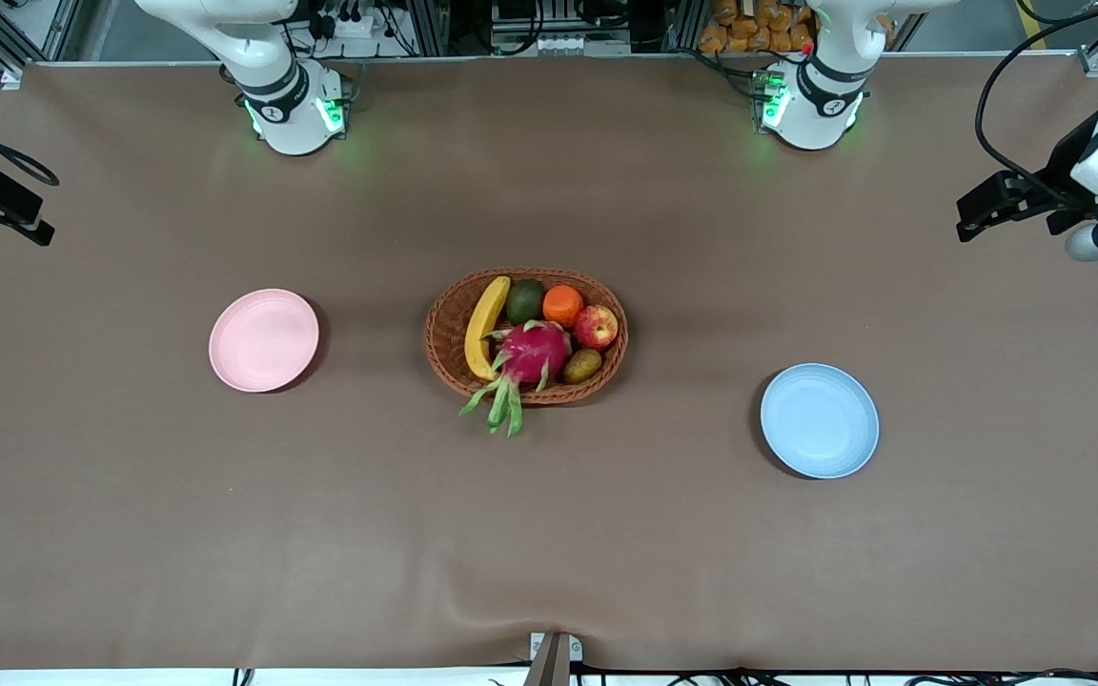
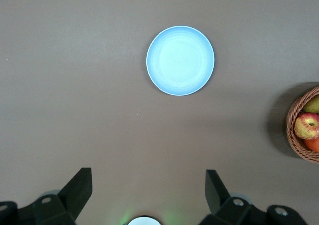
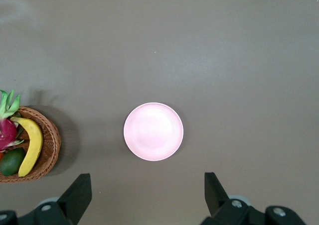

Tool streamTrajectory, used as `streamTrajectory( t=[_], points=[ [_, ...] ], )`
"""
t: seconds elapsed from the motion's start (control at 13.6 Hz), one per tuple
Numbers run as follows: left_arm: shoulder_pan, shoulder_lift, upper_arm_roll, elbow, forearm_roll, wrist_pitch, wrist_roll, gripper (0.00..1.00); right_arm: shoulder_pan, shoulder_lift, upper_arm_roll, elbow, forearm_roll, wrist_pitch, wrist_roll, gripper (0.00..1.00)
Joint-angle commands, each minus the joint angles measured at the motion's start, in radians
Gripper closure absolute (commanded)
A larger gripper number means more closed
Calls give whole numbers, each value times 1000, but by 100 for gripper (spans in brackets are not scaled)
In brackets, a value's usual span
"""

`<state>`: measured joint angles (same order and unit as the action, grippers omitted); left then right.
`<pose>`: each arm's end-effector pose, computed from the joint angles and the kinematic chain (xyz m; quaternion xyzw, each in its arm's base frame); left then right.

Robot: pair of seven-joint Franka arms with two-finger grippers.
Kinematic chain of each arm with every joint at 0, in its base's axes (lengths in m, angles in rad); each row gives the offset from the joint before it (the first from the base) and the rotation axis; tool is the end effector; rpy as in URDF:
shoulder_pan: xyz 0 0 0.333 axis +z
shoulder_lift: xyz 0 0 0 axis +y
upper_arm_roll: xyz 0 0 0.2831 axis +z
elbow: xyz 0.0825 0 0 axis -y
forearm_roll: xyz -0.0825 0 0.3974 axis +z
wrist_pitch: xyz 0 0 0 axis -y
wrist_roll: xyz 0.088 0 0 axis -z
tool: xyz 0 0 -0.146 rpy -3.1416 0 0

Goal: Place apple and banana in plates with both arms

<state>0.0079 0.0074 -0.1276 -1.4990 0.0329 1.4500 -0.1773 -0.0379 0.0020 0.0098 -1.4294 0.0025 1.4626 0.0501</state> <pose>0.5521 -0.0610 0.5728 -0.9990 -0.0303 0.0255 0.0199 0.5575 -0.0153 0.6097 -0.9991 0.0389 -0.0156 0.0014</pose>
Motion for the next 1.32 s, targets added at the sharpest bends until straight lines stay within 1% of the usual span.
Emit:
streamTrajectory(
  t=[0.0,0.29,0.66,1.25],
  points=[
    [0,-15,5,3,-21,-17,9,0,3,6,-1,18,-7,-10,-4,0],
    [3,2,13,39,-36,-23,5,0,3,7,-1,18,-6,-10,-4,0],
    [-2,2,5,25,-38,-48,-1,0,1,7,-1,18,-6,-10,-4,0],
    [-16,6,3,25,-38,-46,9,0,0,7,-1,18,-6,-11,-6,0]
  ],
)
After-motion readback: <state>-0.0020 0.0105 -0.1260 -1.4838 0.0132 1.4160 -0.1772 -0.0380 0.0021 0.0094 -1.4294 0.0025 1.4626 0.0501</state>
